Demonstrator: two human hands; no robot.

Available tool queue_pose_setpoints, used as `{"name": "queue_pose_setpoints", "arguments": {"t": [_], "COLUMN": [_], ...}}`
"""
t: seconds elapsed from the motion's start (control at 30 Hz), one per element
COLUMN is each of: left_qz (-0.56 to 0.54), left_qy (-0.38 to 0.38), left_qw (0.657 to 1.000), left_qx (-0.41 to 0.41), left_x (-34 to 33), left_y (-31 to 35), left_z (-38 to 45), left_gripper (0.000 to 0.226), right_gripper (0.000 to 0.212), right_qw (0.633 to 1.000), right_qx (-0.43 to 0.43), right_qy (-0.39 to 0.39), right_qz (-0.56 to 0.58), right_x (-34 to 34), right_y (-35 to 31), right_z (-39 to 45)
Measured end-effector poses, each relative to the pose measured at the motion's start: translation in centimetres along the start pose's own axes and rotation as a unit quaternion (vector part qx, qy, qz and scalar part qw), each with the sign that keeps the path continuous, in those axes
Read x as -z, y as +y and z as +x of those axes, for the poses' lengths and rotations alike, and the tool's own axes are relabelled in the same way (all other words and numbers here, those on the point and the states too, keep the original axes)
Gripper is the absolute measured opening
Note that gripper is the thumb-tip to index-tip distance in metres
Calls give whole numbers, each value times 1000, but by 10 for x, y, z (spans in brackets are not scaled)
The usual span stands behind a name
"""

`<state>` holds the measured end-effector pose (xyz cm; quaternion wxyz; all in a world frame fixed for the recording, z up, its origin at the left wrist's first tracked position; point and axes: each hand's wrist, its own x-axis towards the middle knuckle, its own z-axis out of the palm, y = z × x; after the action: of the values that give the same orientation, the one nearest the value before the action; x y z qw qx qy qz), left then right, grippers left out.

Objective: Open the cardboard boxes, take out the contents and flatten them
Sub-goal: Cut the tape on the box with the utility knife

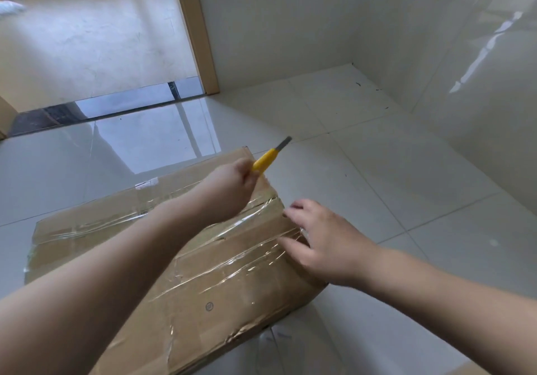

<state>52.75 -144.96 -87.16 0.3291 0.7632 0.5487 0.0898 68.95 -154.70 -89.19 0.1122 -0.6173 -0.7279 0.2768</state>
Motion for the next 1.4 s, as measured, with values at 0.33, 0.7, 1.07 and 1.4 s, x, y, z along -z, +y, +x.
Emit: {"name": "queue_pose_setpoints", "arguments": {"t": [0.33,0.7,1.07,1.4], "left_qz": [323,344,349,360], "left_qy": [-65,-52,-45,-67], "left_qw": [942,937,935,929], "left_qx": [-67,-45,-48,-49], "left_x": [11,-2,2,2], "left_y": [-34,-18,-18,-17], "left_z": [-13,-4,-5,-6], "left_gripper": [31,32,29,29], "right_gripper": [76,78,79,79], "right_qw": [976,975,973,973], "right_qx": [-25,-33,-30,-31], "right_qy": [-155,-172,-174,-175], "right_qz": [-148,-140,-146,-145], "right_x": [-20,-19,-17,-14], "right_y": [8,8,7,6], "right_z": [-18,-17,-15,-15]}}
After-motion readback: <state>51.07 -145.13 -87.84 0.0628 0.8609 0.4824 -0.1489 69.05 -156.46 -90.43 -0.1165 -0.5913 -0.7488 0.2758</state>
